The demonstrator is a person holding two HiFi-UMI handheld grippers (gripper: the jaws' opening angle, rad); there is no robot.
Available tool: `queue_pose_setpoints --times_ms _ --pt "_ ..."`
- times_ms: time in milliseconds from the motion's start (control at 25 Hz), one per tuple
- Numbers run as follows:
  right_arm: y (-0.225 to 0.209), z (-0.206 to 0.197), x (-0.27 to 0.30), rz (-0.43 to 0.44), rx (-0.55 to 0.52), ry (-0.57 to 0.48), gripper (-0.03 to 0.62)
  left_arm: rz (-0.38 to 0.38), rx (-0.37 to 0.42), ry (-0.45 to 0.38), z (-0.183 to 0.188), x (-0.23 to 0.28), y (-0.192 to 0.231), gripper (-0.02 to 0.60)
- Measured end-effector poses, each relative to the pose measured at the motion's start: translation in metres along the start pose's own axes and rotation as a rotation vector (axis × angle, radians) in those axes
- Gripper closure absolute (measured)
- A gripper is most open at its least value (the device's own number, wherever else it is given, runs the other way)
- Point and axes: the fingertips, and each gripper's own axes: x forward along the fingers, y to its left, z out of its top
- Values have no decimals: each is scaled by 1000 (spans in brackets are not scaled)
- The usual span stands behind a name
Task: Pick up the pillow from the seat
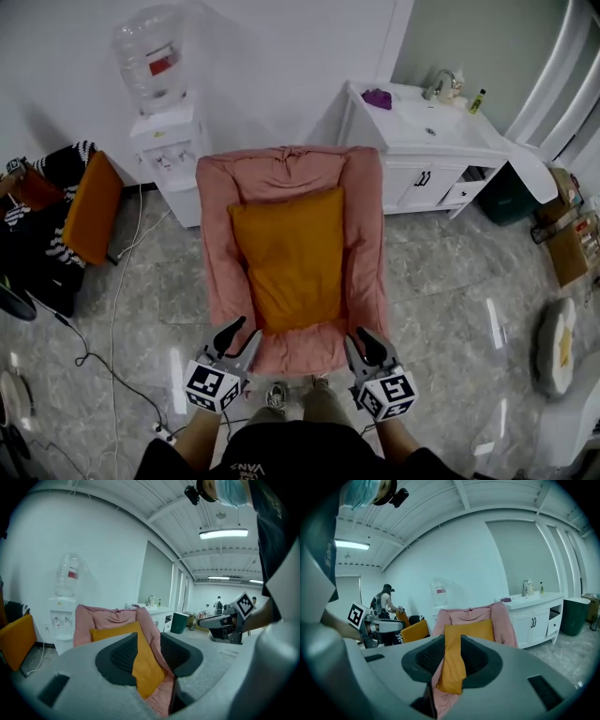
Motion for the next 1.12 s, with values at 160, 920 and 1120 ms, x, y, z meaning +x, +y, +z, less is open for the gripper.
queue_pose_setpoints --times_ms 160,920,1120 --pt "-20 -7 33 39 -13 46 502 84 -9 4 -7 20 28 434" --pt "-119 -70 190 92 -75 142 479 246 -49 115 -98 124 113 408" --pt "-155 -88 222 72 -66 178 451 267 -98 144 -124 154 135 379"
